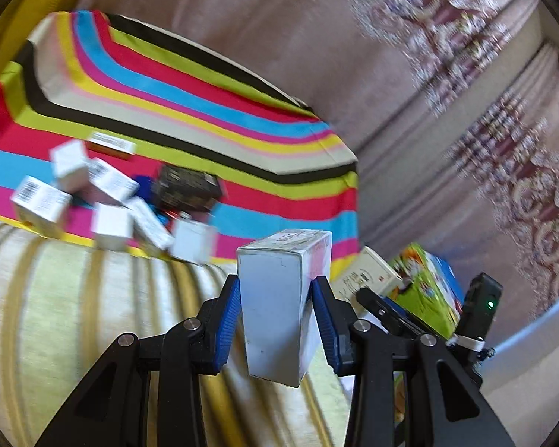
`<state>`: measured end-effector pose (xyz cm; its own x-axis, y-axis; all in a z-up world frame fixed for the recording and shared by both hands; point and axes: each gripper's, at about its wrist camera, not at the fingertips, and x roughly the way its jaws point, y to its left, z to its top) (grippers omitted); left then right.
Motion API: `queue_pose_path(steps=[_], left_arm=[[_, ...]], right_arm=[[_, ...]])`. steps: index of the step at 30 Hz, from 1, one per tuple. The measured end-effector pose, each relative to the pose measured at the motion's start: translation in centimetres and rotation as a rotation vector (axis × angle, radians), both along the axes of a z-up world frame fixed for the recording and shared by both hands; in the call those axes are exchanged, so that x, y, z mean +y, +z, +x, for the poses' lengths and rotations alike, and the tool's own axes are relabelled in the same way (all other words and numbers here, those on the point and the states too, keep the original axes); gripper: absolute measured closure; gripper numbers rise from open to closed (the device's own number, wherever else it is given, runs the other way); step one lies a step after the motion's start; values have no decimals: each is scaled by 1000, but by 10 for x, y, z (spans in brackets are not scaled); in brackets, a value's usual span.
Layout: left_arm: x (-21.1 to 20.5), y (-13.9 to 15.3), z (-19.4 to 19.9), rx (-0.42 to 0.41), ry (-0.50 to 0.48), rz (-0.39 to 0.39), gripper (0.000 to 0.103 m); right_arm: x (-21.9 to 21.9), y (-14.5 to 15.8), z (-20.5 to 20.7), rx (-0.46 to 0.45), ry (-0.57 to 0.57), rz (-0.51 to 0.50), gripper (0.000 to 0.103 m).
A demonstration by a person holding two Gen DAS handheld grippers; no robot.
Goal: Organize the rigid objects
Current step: 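Carry both boxes into the purple-rimmed storage box and open both tools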
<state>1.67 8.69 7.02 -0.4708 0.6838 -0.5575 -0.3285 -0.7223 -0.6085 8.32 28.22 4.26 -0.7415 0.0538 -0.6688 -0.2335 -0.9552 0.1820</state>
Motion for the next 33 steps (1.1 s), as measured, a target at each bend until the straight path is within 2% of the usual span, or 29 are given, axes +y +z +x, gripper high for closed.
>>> queue_pose_path(steps=[8, 16, 18, 20, 22, 33], left_arm=[[48, -12, 4, -71, -120, 30, 62], [92, -28, 4, -116, -207, 19, 62], [98, -31, 2, -125, -215, 17, 59], [102, -35, 1, -141, -219, 6, 50], [102, -37, 1, -143, -216, -3, 44], [85, -34, 4, -78, -165, -66, 43]], right_arm=[[39, -7, 26, -40, -129, 21, 47], [58, -13, 43, -62, -192, 14, 47], [62, -12, 45, -65, -215, 15, 40], [65, -11, 48, -59, -228, 10, 32], [66, -11, 49, -55, -231, 2, 30], [58, -14, 44, -64, -220, -10, 25]])
